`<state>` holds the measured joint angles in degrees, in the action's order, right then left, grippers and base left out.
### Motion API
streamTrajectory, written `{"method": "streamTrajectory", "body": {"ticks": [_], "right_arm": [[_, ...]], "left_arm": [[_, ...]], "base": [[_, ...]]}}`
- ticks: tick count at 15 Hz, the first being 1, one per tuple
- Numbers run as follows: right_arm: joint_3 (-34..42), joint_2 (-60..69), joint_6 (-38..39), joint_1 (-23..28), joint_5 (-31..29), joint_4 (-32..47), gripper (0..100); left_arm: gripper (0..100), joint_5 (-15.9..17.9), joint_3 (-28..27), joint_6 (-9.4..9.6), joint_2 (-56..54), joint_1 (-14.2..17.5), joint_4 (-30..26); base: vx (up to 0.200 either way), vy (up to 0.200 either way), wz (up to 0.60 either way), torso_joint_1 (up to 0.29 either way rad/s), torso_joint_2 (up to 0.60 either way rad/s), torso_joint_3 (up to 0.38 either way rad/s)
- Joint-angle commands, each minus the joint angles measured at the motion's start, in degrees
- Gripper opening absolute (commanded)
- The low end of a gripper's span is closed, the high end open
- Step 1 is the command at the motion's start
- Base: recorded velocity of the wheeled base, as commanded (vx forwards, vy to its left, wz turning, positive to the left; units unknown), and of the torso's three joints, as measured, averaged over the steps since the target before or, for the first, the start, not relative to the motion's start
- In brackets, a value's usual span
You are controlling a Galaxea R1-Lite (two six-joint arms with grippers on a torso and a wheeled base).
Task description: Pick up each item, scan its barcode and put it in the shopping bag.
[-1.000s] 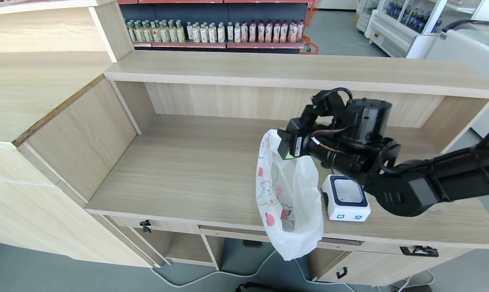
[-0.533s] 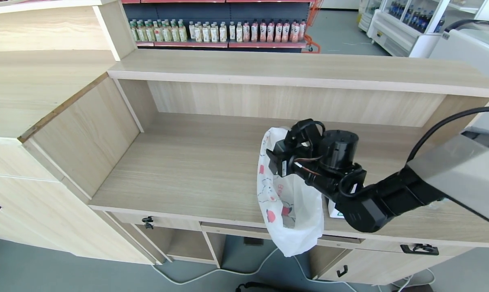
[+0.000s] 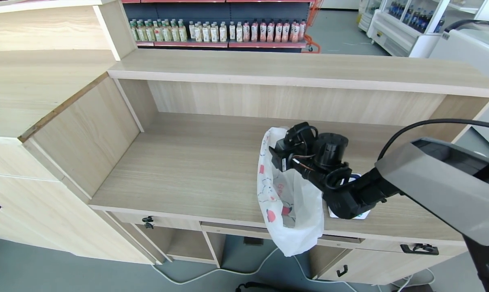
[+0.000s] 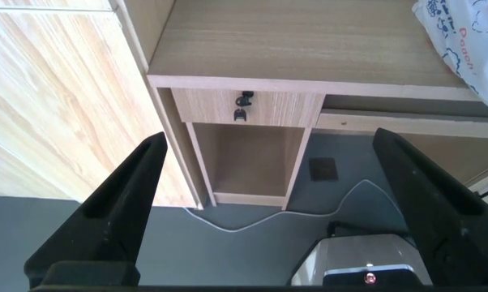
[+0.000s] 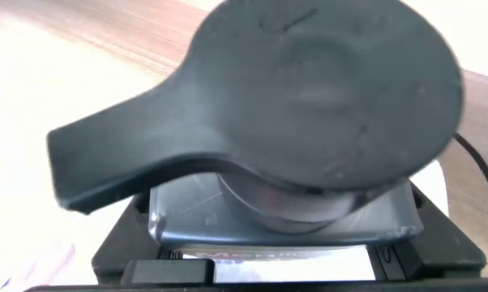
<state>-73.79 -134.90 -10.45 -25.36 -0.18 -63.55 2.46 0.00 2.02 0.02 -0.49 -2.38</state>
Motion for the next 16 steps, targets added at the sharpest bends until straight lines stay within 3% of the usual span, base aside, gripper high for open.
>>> {"method": "streamTrajectory", "body": {"ticks": [1,13,14,16], "right_arm": [[-2.76,-3.88,-1.15,0.92,0.09,-0.08,0],[-4.08,-6.6,-1.07,0.83,2.2,0.27,0],[-3.64,-6.6,-1.07,0.75,2.47,0.27,100],[-3.55,-6.51,-0.89,0.83,2.56,0.36,100]], "left_arm": [[100,0.0,0.0,0.09,-0.02,0.05,0.0],[100,0.0,0.0,0.17,-0.02,0.05,0.0],[100,0.0,0.0,0.17,-0.02,0.05,0.0],[100,0.0,0.0,0.26,-0.02,0.05,0.0]], "base": [[0.0,0.0,0.0,0.0,0.0,0.0],[0.0,0.0,0.0,0.0,0.0,0.0],[0.0,0.0,0.0,0.0,0.0,0.0],[0.0,0.0,0.0,0.0,0.0,0.0]]}}
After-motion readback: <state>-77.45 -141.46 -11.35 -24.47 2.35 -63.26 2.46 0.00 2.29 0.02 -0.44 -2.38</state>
